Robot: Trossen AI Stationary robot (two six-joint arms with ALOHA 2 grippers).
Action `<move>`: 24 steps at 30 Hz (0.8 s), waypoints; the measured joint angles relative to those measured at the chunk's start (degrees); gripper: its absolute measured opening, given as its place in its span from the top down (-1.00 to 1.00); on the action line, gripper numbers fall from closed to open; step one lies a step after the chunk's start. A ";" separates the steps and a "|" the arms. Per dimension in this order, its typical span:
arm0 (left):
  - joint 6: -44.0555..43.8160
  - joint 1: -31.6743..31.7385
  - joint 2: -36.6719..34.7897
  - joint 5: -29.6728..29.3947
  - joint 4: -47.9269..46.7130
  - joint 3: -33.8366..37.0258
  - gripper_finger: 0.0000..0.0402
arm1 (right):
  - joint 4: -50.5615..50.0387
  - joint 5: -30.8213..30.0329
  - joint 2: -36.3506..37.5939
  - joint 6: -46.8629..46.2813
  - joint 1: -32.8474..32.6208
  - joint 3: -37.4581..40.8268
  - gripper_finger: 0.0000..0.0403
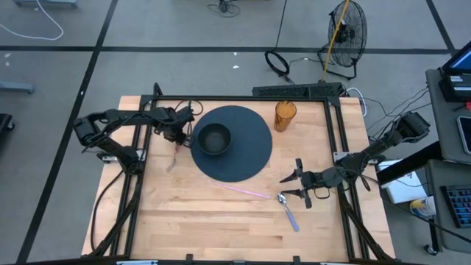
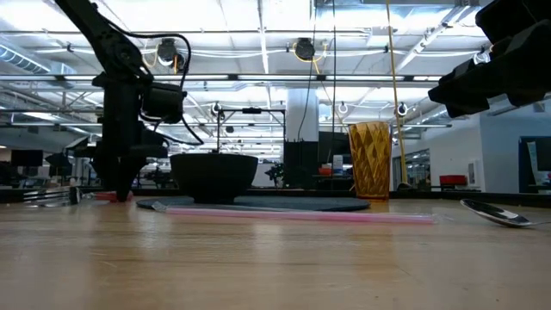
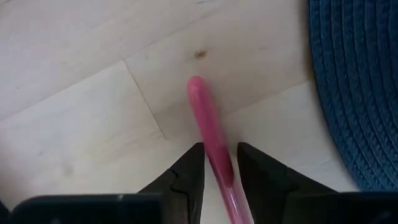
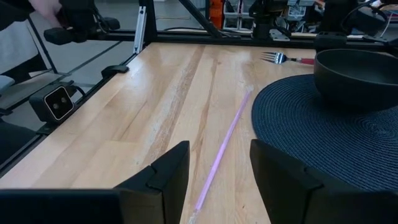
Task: Pick & Place Utensil
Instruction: Put the pink fork into the black bowl
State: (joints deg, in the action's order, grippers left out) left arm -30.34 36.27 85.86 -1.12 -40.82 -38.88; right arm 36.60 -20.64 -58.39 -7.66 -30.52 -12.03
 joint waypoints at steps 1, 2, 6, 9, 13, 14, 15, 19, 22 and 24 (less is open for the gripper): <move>0.02 0.00 -0.06 0.01 0.38 0.55 0.45 | 0.00 0.00 0.00 0.05 0.00 0.00 0.18; 0.04 0.00 -0.04 -0.01 0.65 0.74 0.45 | 0.02 0.00 0.00 0.09 0.00 0.00 0.18; 1.29 -0.01 -0.06 -0.12 0.91 0.99 0.50 | 0.10 -0.02 0.00 0.15 0.02 0.00 0.18; 1.69 0.00 -0.04 -0.59 1.10 1.04 0.65 | 0.50 -0.02 0.00 0.04 0.02 0.00 0.18; 3.01 0.02 -0.02 -1.21 1.38 0.99 0.86 | 0.59 -0.02 0.00 0.02 0.02 0.00 0.18; 3.04 0.01 0.00 -1.45 1.39 0.95 0.86 | 0.68 -0.04 0.00 0.04 0.02 0.00 0.18; 3.05 -0.02 -0.03 -1.71 1.52 0.92 0.86 | 0.70 -0.02 0.00 0.02 0.02 0.00 0.18; 3.23 -0.02 -0.45 -2.27 1.71 1.06 0.84 | 0.91 -0.03 0.00 0.02 0.02 0.00 0.18; 3.30 -0.04 -1.03 -2.86 1.86 1.23 0.82 | 0.90 -0.04 0.00 0.02 0.02 0.00 0.18; 3.30 -0.04 -1.65 -3.41 1.95 1.23 0.86 | 0.90 -0.04 0.00 0.00 0.02 0.00 0.18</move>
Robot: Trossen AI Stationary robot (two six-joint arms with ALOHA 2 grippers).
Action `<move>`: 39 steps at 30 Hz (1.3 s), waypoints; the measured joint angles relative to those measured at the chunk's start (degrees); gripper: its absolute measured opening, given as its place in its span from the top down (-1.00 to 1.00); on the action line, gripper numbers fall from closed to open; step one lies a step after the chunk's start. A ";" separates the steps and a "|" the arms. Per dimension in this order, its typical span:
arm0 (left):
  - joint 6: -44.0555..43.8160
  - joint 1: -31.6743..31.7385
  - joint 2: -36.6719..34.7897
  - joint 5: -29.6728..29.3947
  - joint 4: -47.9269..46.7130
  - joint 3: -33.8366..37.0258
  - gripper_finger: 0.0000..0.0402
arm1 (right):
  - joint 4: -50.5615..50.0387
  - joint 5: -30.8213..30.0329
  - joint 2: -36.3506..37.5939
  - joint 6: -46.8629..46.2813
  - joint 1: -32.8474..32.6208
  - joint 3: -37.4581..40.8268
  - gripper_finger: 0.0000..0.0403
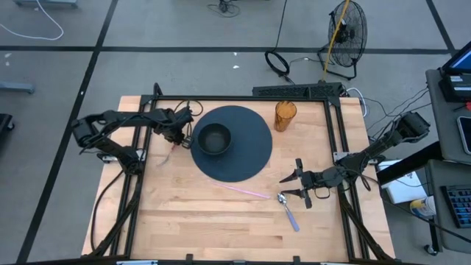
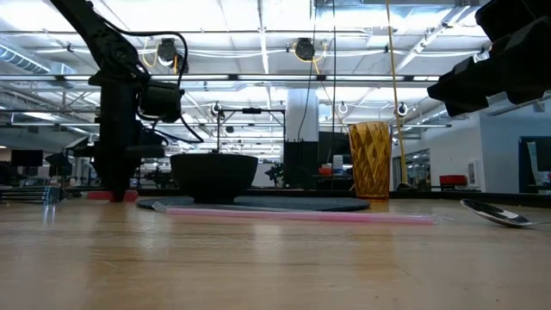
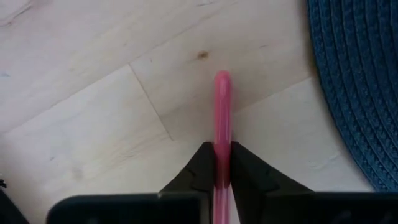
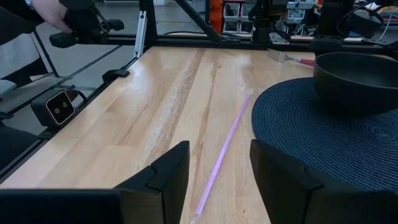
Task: Pick & Place Utensil
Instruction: Put the pink fork into the black bowl
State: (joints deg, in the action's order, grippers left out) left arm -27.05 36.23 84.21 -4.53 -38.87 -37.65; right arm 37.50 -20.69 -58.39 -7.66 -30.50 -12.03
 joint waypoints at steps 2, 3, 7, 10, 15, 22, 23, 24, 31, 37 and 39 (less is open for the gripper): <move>0.38 -0.02 -0.96 -0.53 0.13 0.06 0.86 | 0.00 0.00 0.00 0.00 0.00 0.00 0.18; 0.70 -0.02 -1.49 -0.97 0.21 0.11 0.86 | 0.00 0.00 0.00 0.00 0.00 0.00 0.18; 1.40 0.18 -3.81 -4.79 0.15 0.31 0.86 | 0.00 0.00 0.00 0.00 0.00 0.00 0.18; 1.33 0.08 -5.43 -6.20 -0.04 0.22 0.86 | 0.02 0.00 0.00 -0.22 0.00 0.00 0.18; 1.38 0.03 -8.29 -7.99 -0.01 0.15 0.85 | 0.43 -0.02 0.00 -0.22 0.00 0.02 0.18; 1.87 -1.47 -14.56 -11.39 0.94 0.05 0.86 | 0.63 -0.13 0.00 -0.18 0.02 0.02 0.18; 1.98 -1.66 -15.76 -11.67 1.35 0.04 0.85 | 0.85 -0.15 0.00 -0.07 0.02 0.02 0.18; 2.37 -1.92 -16.99 -11.85 1.90 0.04 0.84 | 1.02 -0.15 0.00 -0.03 0.02 0.02 0.18; 4.76 -5.14 -26.19 -12.27 8.25 -0.02 0.86 | 1.55 -0.22 0.00 0.24 0.04 0.02 0.18; 9.50 -9.03 -32.65 -12.59 14.88 -0.07 0.84 | 1.75 -0.26 0.00 0.34 0.13 0.02 0.18; 11.64 -10.75 -33.88 -12.63 17.85 -0.07 0.85 | 1.75 -0.42 0.00 0.54 0.13 0.02 0.18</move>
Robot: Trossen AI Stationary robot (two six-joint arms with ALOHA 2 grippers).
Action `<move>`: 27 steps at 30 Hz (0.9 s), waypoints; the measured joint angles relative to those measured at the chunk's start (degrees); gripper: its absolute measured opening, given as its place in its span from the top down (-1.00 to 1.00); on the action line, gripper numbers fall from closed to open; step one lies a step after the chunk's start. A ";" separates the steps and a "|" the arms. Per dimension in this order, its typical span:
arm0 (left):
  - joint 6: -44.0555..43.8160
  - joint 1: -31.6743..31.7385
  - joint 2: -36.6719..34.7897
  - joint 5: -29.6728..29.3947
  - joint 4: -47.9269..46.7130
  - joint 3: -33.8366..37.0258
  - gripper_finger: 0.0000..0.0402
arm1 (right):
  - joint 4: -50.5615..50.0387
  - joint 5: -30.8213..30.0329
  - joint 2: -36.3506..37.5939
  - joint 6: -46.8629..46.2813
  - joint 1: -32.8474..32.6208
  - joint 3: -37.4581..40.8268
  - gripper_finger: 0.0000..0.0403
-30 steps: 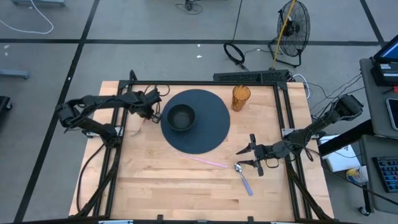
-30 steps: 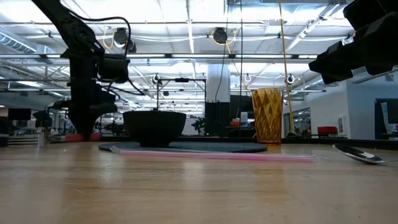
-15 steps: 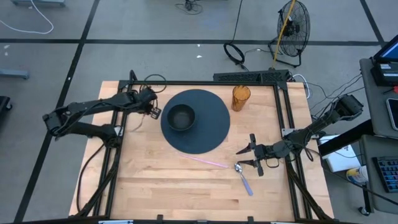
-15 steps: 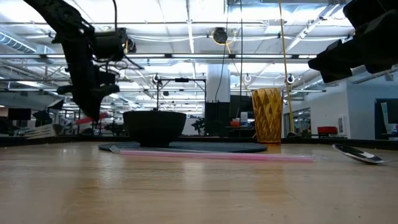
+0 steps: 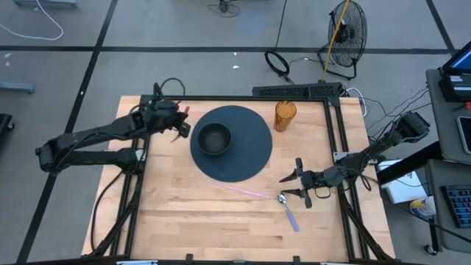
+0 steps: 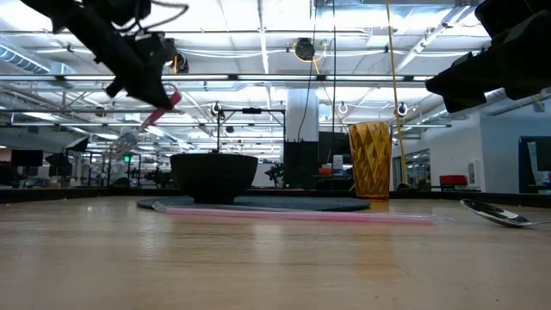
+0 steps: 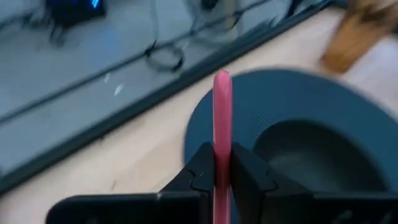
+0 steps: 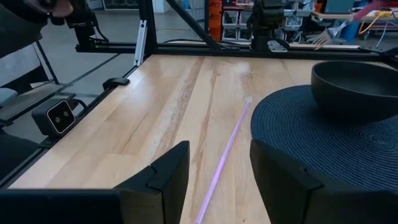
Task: Pick & Place Utensil
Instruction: Put the pink fork into the black bowl
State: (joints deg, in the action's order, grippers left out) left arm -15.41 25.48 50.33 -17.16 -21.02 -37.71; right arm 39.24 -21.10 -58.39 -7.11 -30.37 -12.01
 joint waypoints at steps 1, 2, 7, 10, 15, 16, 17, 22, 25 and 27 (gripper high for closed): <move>1.17 -1.01 -0.38 -0.02 1.72 0.00 0.86 | 0.00 -0.04 0.00 0.17 0.00 0.00 0.18; 2.29 -2.06 -0.58 -0.02 3.75 0.00 0.86 | 0.00 -0.06 0.00 0.30 0.00 0.00 0.18; 6.81 -7.19 0.33 0.00 14.52 -0.01 0.83 | 0.01 -0.17 0.00 0.33 0.00 0.00 0.18; 8.62 -9.51 2.38 0.01 20.44 -0.04 0.83 | 0.04 -0.19 0.00 0.33 0.00 0.00 0.18; 10.82 -12.17 8.59 0.00 30.79 -0.07 0.86 | 0.07 -0.20 0.00 0.33 0.00 0.00 0.18; 11.11 -12.49 10.09 0.00 32.37 -0.07 0.86 | 0.08 -0.18 0.00 0.31 0.00 0.00 0.18; 11.35 -12.67 11.70 -0.04 33.98 -0.07 0.86 | 0.09 -0.17 0.00 0.29 0.00 0.00 0.18; 13.63 -13.69 19.01 -2.63 38.71 -0.09 0.82 | 0.09 -0.12 0.00 -0.30 0.00 0.00 0.18; 15.66 -14.59 22.70 -3.95 41.34 -0.09 0.86 | 0.04 -0.09 0.00 -0.50 0.00 0.00 0.18; 17.22 -15.17 24.68 -4.43 42.98 -0.09 0.86 | 0.02 -0.06 0.00 -0.51 0.00 0.00 0.18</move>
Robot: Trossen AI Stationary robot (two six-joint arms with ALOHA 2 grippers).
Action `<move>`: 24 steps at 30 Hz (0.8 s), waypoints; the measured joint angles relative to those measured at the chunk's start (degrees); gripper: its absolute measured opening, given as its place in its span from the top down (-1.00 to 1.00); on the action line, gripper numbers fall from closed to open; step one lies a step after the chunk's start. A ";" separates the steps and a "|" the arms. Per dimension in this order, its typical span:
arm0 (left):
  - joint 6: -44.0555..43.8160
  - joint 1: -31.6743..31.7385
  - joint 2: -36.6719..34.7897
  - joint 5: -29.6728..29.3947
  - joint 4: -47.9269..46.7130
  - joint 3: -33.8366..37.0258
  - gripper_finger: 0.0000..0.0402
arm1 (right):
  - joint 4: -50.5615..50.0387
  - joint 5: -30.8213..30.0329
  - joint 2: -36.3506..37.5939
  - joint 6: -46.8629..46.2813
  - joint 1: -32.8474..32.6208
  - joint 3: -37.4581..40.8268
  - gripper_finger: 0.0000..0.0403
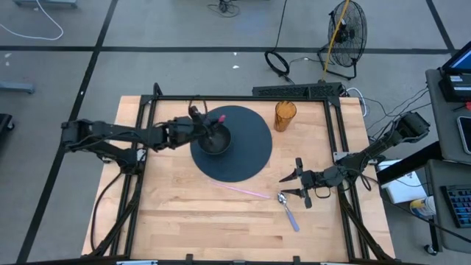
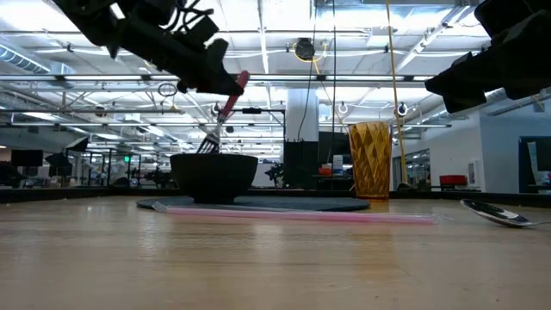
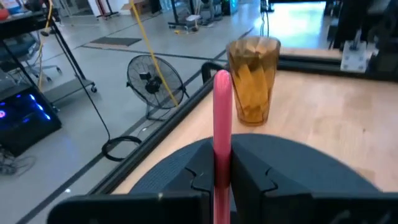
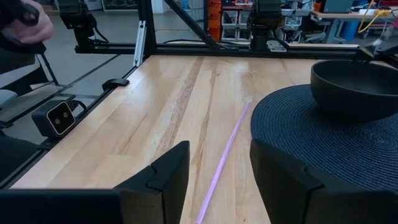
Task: Pick & Place Utensil
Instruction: Put the pink fork into the black bowl
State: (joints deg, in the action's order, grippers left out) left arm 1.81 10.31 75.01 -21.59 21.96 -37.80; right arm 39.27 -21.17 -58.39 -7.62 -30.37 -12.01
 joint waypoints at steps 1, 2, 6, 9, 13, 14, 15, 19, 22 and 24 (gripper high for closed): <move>0.58 -0.22 0.82 -0.10 0.59 0.00 0.86 | -0.02 0.00 0.00 0.00 0.00 0.00 0.18; 0.88 -0.36 1.48 -0.60 1.08 0.00 0.86 | -0.02 0.00 0.00 -0.02 0.00 0.00 0.18; 2.33 -0.49 3.63 -2.21 1.64 0.00 0.80 | -0.04 0.02 0.00 -0.02 0.00 0.00 0.18; 2.70 -0.44 4.99 -2.50 1.87 0.01 0.83 | -0.04 0.04 0.00 -0.02 0.00 0.00 0.18; 3.08 -0.44 6.71 -2.53 1.98 0.00 0.86 | -0.04 0.07 0.00 -0.02 0.00 0.00 0.18; 2.96 -0.44 7.06 -2.86 1.94 0.00 0.86 | -0.04 0.09 0.00 -0.03 0.00 0.00 0.18; 2.67 -0.47 7.44 -3.59 1.96 0.00 0.84 | -0.05 0.09 0.00 -0.04 0.00 0.00 0.18; 2.57 -0.71 8.46 -4.78 1.78 0.00 0.77 | -0.07 0.11 0.00 -0.02 0.00 0.00 0.18; 2.58 -0.81 8.41 -4.90 1.80 0.02 0.81 | -0.09 0.11 0.00 -0.04 0.00 0.00 0.18; 2.81 -0.83 8.41 -4.98 1.74 0.02 0.86 | -0.09 0.11 0.00 -0.04 0.00 0.00 0.18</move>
State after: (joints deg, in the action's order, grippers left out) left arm 4.62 9.49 83.42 -26.57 23.70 -37.78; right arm 39.18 -21.06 -58.39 -7.66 -30.37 -12.01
